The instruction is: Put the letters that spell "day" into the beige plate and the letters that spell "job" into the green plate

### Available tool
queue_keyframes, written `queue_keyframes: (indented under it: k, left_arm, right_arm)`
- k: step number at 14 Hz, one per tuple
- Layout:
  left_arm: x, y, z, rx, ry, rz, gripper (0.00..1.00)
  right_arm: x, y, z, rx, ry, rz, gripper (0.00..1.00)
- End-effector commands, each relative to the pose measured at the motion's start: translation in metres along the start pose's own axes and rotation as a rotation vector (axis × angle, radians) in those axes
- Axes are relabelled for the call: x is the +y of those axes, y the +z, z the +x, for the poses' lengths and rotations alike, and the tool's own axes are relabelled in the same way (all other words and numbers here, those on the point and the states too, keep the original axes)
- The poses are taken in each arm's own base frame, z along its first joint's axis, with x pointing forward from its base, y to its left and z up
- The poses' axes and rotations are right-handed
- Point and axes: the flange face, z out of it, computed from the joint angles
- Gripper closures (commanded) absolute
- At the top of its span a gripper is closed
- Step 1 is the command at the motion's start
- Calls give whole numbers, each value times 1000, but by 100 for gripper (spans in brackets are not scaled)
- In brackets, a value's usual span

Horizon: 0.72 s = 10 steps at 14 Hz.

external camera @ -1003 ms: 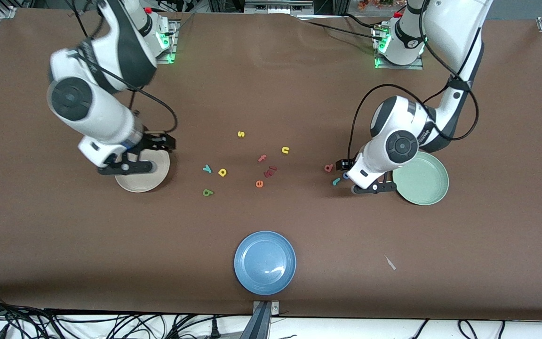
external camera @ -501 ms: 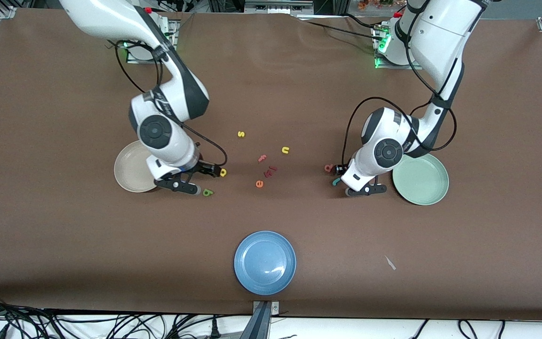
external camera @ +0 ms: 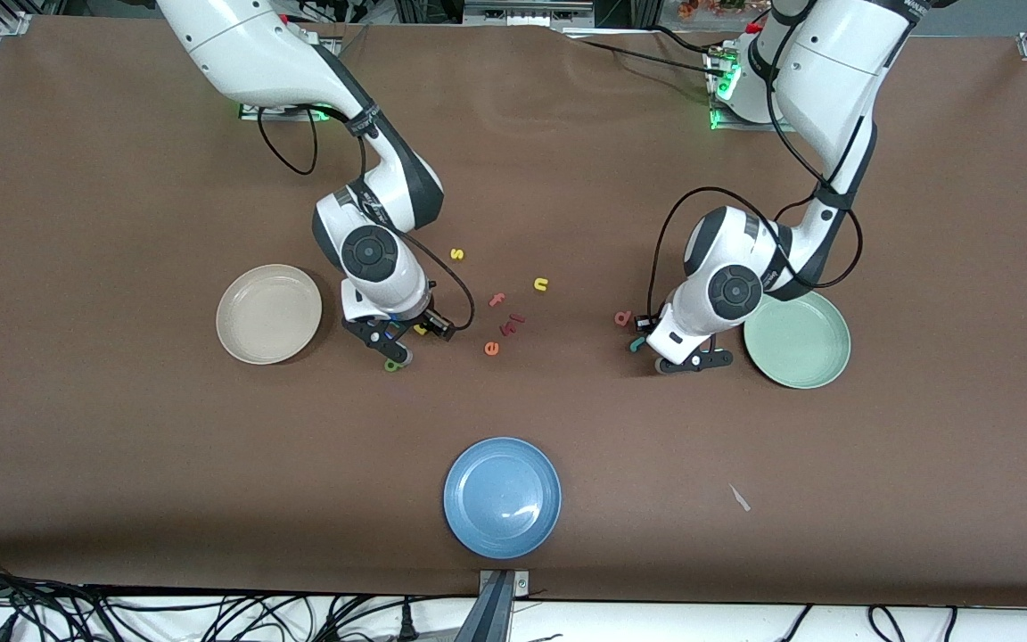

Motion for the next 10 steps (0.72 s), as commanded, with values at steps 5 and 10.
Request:
queue_keyframes:
  k: [5, 10]
  left_arm:
    - [-4, -52, 1, 0, -20, -24, 100]
    - [-136, -135, 29, -124, 81, -18, 100]
  right_arm:
    - [8, 23, 6, 29, 7, -17, 46]
    - [12, 35, 5, 27, 6, -19, 52]
